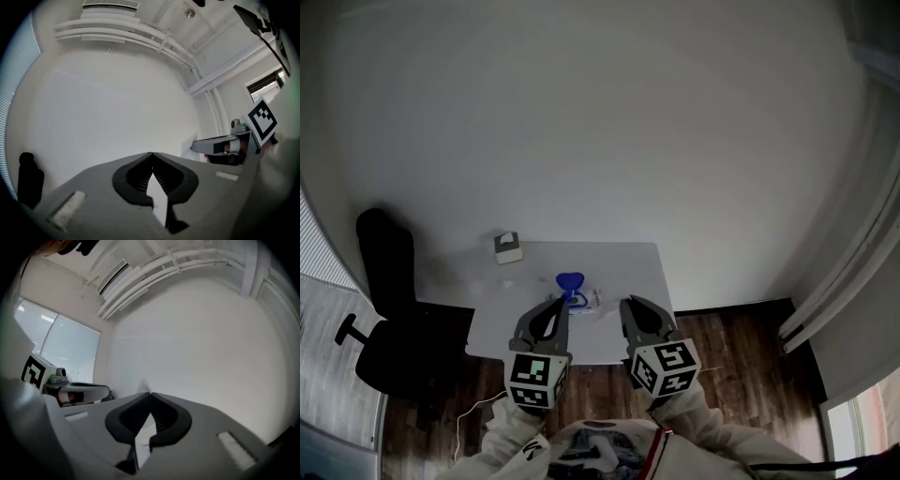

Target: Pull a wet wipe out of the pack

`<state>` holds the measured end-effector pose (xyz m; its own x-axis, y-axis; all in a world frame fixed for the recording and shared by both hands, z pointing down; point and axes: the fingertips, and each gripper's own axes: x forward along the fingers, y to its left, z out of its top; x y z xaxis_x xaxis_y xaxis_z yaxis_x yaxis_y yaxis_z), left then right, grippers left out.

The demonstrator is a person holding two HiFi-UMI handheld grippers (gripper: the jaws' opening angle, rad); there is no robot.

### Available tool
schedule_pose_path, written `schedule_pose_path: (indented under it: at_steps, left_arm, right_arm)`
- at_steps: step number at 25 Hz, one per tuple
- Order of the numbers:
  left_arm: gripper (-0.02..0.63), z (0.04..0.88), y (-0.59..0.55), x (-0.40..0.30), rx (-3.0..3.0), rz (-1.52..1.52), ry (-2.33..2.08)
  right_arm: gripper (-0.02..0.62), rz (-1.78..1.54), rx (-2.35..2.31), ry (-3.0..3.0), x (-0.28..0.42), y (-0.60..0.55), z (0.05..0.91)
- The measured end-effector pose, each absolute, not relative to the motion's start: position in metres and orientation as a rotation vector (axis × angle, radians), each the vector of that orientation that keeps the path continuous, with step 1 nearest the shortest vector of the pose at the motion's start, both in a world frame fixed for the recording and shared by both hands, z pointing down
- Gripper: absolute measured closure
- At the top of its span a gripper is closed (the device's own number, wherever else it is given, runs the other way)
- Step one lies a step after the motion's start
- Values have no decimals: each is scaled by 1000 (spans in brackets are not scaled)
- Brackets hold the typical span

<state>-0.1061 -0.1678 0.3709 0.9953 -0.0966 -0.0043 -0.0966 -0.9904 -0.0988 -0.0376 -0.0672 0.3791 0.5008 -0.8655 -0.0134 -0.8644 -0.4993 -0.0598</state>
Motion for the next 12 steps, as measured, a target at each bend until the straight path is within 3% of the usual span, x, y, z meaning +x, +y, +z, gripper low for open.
schedule_pose_path:
  at_steps: [12]
  left_arm:
    - [601, 373, -169, -106, -3043, 6, 152]
  right_arm:
    - [588, -19, -2667, 1559, -41, -71, 380]
